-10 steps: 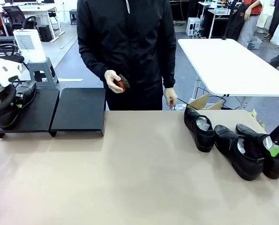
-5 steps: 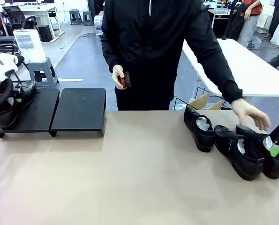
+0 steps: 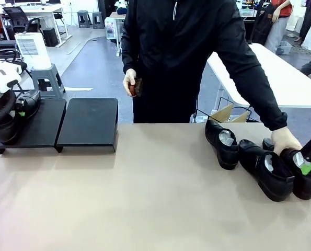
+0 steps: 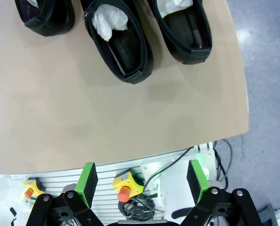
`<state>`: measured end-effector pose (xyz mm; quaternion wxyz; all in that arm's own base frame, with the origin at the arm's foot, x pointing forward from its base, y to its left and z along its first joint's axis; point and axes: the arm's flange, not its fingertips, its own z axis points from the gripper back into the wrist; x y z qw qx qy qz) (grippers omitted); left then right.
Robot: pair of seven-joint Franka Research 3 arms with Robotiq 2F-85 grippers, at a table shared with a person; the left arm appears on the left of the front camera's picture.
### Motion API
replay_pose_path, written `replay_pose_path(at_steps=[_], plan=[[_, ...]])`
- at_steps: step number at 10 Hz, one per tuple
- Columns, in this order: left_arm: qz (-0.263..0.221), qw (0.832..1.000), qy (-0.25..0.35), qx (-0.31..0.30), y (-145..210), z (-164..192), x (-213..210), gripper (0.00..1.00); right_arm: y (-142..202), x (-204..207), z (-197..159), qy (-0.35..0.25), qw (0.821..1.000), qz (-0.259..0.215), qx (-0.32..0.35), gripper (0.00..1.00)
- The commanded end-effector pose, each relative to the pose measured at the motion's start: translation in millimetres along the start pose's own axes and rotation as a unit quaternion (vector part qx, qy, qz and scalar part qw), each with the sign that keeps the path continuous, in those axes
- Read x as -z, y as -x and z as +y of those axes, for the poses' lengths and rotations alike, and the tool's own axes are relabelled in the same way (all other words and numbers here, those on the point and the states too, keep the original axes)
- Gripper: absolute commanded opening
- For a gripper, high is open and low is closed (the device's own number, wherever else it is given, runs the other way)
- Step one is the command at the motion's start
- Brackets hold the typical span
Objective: Organize the shoes by placing them on the stand.
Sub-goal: Pick up one Shoe and place it in the middle of the table.
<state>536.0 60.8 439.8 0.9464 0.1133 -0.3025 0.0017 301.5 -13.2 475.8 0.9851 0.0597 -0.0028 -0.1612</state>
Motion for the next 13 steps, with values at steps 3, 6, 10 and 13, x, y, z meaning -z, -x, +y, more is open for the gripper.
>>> replay_pose_path(at_steps=[3, 6, 10, 13], plan=[[-0.080, 0.996, 0.001, 0.030, 17.7, -46.8, -90.2, 0.72, 0.0, -0.5, 1.4, 0.001, 1.000, -0.002, -0.003, 1.00], [0.021, 0.997, 0.066, 0.016, 39.7, -44.4, -127.2, 0.72, 0.0, -0.5, 1.4, 0.001, 1.000, -0.002, -0.003, 1.00], [-0.012, 0.998, 0.053, 0.016, 36.7, -63.7, -116.1, 0.72, 0.0, -0.5, 1.4, 0.001, 1.000, -0.002, -0.003, 1.00], [0.034, 0.992, 0.118, -0.015, 78.2, -97.0, -142.6, 0.72, 0.0, -0.5, 1.4, 0.001, 1.000, -0.002, -0.003, 1.00]])
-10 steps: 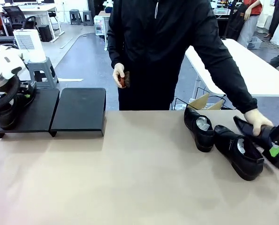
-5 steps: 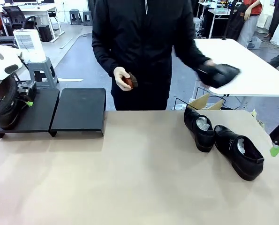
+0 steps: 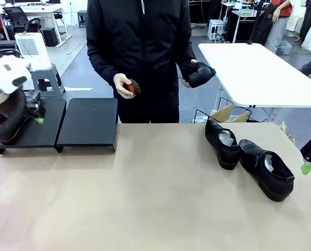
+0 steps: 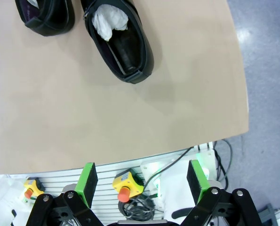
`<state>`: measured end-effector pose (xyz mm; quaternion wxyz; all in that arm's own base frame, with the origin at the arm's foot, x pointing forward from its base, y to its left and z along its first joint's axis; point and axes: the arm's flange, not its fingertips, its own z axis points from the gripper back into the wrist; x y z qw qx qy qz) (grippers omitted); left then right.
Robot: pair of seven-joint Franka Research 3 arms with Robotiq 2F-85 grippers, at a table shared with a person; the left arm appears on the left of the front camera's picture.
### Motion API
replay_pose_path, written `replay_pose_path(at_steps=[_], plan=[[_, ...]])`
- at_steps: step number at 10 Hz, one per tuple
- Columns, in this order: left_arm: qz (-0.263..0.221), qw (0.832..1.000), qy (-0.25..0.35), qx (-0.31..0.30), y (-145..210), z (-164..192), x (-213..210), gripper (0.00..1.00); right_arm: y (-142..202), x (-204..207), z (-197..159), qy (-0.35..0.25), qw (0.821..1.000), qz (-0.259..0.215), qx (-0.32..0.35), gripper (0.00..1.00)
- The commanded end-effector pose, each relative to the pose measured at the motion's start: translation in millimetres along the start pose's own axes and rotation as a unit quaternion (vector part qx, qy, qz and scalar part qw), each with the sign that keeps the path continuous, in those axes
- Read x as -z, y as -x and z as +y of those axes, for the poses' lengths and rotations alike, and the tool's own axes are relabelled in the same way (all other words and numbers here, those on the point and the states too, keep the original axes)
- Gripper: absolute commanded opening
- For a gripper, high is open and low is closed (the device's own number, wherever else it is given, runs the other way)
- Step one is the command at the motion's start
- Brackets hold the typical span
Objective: Organize the shoes by placing them on the stand.
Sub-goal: Pick up one Shoe and place it in the middle of the table.
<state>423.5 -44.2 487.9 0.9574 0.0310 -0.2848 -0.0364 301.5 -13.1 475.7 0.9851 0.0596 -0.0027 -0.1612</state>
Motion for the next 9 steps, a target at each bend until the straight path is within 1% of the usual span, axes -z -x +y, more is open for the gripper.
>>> replay_pose_path(at_steps=[1, 2, 3, 4, 5, 7, 9], plan=[[0.029, 0.998, 0.040, -0.043, 37.3, -31.5, -23.6, 0.72, 0.0, -0.6, 1.4, 0.001, 1.000, -0.002, -0.003, 1.00], [0.038, 0.998, 0.037, -0.044, 47.7, -43.6, -26.3, 0.72, 0.0, -0.6, 1.4, 0.001, 1.000, -0.002, -0.003, 1.00], [0.040, 0.997, 0.035, -0.050, 47.1, -44.7, -23.3, 0.72, 0.0, 0.0, 0.0, 0.000, 1.000, 0.000, 0.000, 1.00], [0.033, 0.998, 0.025, -0.054, 40.2, -36.3, -22.2, 0.72, -2.1, 0.4, 14.7, 0.015, 0.999, 0.002, -0.032, 1.00], [0.039, 0.998, 0.039, -0.034, 41.5, -49.2, -19.5, 0.72, -4.2, -3.8, 28.5, 0.032, 0.998, -0.002, -0.056, 1.00], [0.039, 0.998, 0.039, -0.034, 41.5, -49.2, -19.5, 0.72, -15.2, -21.5, 61.0, 0.045, 0.993, -0.027, -0.110, 1.00], [0.039, 0.998, 0.039, -0.034, 41.5, -49.2, -19.5, 0.72, -31.3, -30.5, 101.0, 0.061, 0.982, -0.044, -0.174, 1.00]])
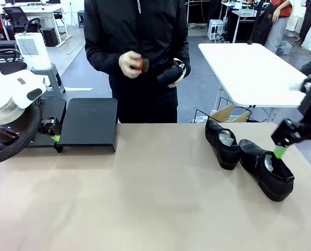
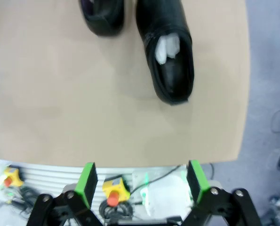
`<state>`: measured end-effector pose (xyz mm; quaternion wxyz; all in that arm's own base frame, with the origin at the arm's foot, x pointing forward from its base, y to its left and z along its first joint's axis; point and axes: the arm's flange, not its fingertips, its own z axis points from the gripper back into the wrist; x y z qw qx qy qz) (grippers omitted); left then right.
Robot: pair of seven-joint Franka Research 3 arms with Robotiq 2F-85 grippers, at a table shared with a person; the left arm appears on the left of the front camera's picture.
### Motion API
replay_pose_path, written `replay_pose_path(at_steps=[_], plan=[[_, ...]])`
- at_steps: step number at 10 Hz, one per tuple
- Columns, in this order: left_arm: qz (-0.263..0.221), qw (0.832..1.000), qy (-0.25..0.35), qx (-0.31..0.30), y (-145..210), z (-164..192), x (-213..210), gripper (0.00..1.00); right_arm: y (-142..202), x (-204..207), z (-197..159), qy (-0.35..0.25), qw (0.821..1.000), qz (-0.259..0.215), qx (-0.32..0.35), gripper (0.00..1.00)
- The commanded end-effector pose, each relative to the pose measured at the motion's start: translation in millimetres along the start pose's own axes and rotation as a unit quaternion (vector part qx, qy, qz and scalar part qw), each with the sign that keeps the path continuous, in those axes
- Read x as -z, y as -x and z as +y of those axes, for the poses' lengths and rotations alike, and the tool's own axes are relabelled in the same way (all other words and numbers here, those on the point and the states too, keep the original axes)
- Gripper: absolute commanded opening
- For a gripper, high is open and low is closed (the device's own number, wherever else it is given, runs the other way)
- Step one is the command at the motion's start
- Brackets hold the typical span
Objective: Organize the shoes by placing them on the stand.
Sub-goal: Pick up one Shoe and place it in the middle of the table.
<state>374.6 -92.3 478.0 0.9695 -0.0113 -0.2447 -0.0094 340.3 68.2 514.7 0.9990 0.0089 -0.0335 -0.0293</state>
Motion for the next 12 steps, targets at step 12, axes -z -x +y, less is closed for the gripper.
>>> replay_pose_path(at_steps=[12], plan=[[-0.002, 1.000, 0.004, 0.004, -0.7, 2.0, 0.7, 0.72, -149.7, 67.6, 87.3, -0.001, 1.000, -0.028, -0.004, 1.00]])
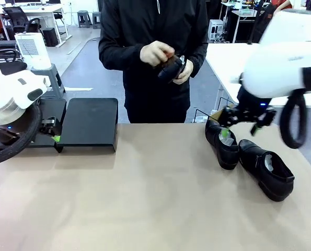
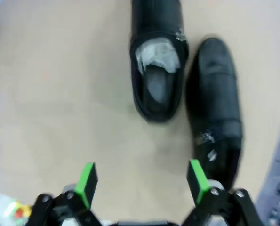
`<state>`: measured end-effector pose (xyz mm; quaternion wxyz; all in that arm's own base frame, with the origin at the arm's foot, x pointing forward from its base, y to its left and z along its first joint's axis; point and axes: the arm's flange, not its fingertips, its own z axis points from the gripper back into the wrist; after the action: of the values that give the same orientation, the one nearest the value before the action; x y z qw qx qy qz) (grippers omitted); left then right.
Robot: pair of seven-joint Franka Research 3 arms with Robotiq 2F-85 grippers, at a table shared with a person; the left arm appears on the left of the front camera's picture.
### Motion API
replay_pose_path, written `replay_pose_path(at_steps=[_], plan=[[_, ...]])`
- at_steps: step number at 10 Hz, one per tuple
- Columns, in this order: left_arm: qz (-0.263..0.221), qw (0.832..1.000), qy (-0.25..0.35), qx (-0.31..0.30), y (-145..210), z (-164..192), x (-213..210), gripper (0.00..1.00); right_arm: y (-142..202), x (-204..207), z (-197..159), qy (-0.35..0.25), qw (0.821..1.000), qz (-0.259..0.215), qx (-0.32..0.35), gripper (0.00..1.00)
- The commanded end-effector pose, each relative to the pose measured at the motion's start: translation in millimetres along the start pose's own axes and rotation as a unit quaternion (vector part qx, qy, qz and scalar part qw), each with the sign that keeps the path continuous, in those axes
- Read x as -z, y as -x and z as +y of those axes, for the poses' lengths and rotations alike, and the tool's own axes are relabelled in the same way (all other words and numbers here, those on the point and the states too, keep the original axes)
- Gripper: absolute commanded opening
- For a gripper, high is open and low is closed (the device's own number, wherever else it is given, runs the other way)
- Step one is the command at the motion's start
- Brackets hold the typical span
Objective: Organize the shoes by placing them on the stand.
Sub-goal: Pick up one Shoe and place it in the middle of the table.
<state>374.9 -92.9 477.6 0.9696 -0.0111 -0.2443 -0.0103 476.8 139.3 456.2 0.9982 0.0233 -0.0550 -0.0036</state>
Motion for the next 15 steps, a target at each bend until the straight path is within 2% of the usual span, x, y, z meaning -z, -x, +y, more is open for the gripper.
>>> replay_pose_path(at_steps=[1, 3, 5, 8, 12, 15], plan=[[-0.002, 1.000, 0.004, 0.003, -0.7, 2.6, 0.1, 0.72, -31.3, 9.0, 15.7, 0.007, 1.000, -0.013, 0.024, 1.00], [-0.002, 1.000, 0.004, 0.003, -0.7, 2.6, 0.1, 0.72, -46.1, 31.8, 27.8, 0.015, 0.999, -0.026, 0.012, 1.00], [-0.002, 1.000, 0.004, 0.003, -0.7, 2.6, 0.1, 0.72, -59.1, 55.1, 33.9, 0.001, 1.000, 0.010, 0.006, 1.00], [-0.002, 1.000, 0.004, 0.003, -0.7, 2.6, 0.1, 0.72, -62.2, 78.2, 39.3, 0.014, 0.999, 0.038, -0.004, 1.00], [-0.002, 1.000, 0.004, 0.003, -0.7, 2.6, 0.1, 0.72, -70.0, 105.6, 37.4, 0.035, 0.999, 0.021, -0.007, 1.00], [-0.002, 1.000, 0.004, 0.003, -0.7, 2.6, 0.1, 0.72, -72.4, 115.3, 37.3, 0.029, 0.999, 0.028, -0.006, 1.00]])
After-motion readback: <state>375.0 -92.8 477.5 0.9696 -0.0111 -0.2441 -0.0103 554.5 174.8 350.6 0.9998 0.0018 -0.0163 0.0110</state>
